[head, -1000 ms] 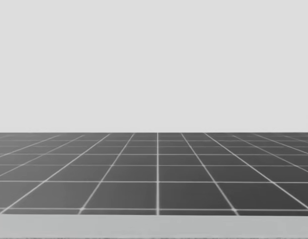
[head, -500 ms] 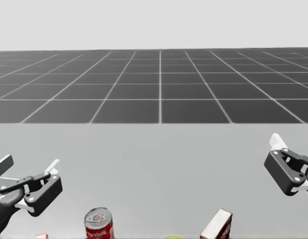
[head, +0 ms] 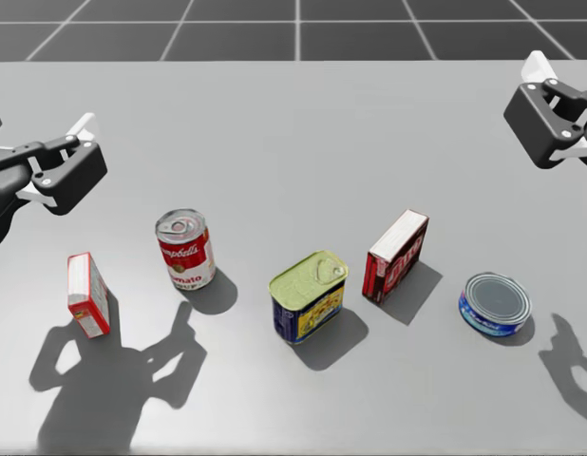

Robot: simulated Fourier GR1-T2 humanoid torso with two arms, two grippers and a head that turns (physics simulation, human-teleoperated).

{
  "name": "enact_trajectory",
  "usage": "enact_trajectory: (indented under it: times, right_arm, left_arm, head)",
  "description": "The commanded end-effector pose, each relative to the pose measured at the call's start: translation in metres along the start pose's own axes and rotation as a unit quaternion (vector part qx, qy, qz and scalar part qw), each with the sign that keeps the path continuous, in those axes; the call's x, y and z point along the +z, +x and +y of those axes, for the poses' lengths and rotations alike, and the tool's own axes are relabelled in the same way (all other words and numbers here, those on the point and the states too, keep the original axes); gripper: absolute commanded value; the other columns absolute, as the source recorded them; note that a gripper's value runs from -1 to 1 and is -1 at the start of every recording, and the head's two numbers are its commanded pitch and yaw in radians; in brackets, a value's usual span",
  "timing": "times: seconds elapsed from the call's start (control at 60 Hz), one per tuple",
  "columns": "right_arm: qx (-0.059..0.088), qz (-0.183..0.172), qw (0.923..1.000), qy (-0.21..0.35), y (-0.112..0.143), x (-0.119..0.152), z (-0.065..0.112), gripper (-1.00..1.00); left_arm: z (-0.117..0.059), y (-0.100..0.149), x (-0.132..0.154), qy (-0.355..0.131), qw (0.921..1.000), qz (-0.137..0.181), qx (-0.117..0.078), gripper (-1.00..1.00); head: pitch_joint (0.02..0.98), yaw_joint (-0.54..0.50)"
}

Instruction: Lift the meat can off the table.

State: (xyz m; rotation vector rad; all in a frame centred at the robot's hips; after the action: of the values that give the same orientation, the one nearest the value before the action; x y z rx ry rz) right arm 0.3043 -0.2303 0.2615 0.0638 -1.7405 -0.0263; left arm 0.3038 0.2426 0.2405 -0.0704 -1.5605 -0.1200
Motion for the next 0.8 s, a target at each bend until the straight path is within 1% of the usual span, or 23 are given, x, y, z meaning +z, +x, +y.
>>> enact_trajectory:
  times: [0.017,0.2,0.3,0.317,0.333,0.367,0.417,0.433,0.45,0.5,0.517,0.533,0.633,0.7,0.8]
  right_arm:
    - [0.003,0.001,1.0000,0.000,0.000,0.000,0.000,-1.00]
    - [0.004,0.002,1.0000,-0.001,0.000,-0.001,0.000,-1.00]
    - [0.005,0.002,1.0000,-0.002,0.000,-0.001,0.000,-1.00]
    - [0.005,0.002,1.0000,-0.002,0.000,-0.001,0.000,-1.00]
    - [0.006,0.002,1.0000,-0.002,0.000,-0.001,0.000,-1.00]
    - [0.005,0.003,1.0000,-0.004,0.000,-0.001,0.000,-1.00]
    - [0.005,0.004,1.0000,-0.004,-0.001,-0.002,0.000,-1.00]
    - [0.005,0.005,1.0000,-0.005,-0.001,-0.002,0.000,-1.00]
    - [0.005,0.005,1.0000,-0.005,-0.001,-0.002,0.000,-1.00]
    - [0.005,0.005,1.0000,-0.006,-0.002,-0.002,0.000,-1.00]
    - [0.005,0.005,1.0000,-0.006,-0.002,-0.002,0.000,-1.00]
    - [0.005,0.006,1.0000,-0.005,-0.002,-0.002,0.000,-1.00]
    - [0.005,0.007,1.0000,-0.004,-0.002,-0.002,0.000,-1.00]
    - [0.005,0.007,1.0000,-0.004,-0.003,-0.002,0.000,-1.00]
    - [0.002,0.007,1.0000,-0.006,-0.002,-0.002,-0.001,-1.00]
  left_arm:
    - [-0.002,0.000,0.000,-0.003,1.0000,0.001,-0.003,-1.00]
    - [-0.009,0.002,0.004,-0.015,0.9999,-0.003,-0.008,-1.00]
    - [-0.015,0.006,0.009,-0.034,0.9994,-0.002,-0.004,-1.00]
    - [-0.016,0.007,0.010,-0.037,0.9993,-0.003,-0.001,-1.00]
    - [-0.018,0.009,0.011,-0.044,0.9990,-0.004,0.009,-1.00]
    - [-0.021,0.012,0.014,-0.055,0.9983,-0.002,0.016,-1.00]
    - [-0.023,0.014,0.017,-0.067,0.9976,0.001,0.021,-1.00]
    - [-0.026,0.017,0.021,-0.084,0.9961,0.006,0.026,-1.00]
    - [-0.026,0.019,0.023,-0.089,0.9957,0.007,0.026,-1.00]
    - [-0.029,0.024,0.030,-0.095,0.9954,0.003,0.015,-1.00]
    - [-0.029,0.024,0.030,-0.095,0.9954,0.003,0.015,-1.00]
    - [-0.031,0.027,0.036,-0.100,0.9947,-0.014,0.017,-1.00]
    - [-0.036,0.035,0.054,-0.120,0.9926,-0.015,0.002,-1.00]
    - [-0.040,0.038,0.067,-0.138,0.9904,-0.005,-0.009,-1.00]
    - [-0.046,0.037,0.084,-0.166,0.9860,0.013,-0.013,-1.00]
  head:
    - [0.835,0.01]
    - [0.868,0.00]
    - [0.871,0.00]
    - [0.871,0.00]
    - [0.870,0.00]
    - [0.869,0.00]
    - [0.866,0.00]
    - [0.862,-0.01]
    - [0.861,-0.01]
    - [0.860,-0.01]
    - [0.860,-0.01]
    - [0.860,-0.01]
    - [0.860,-0.01]
    - [0.859,0.00]
    - [0.857,0.00]
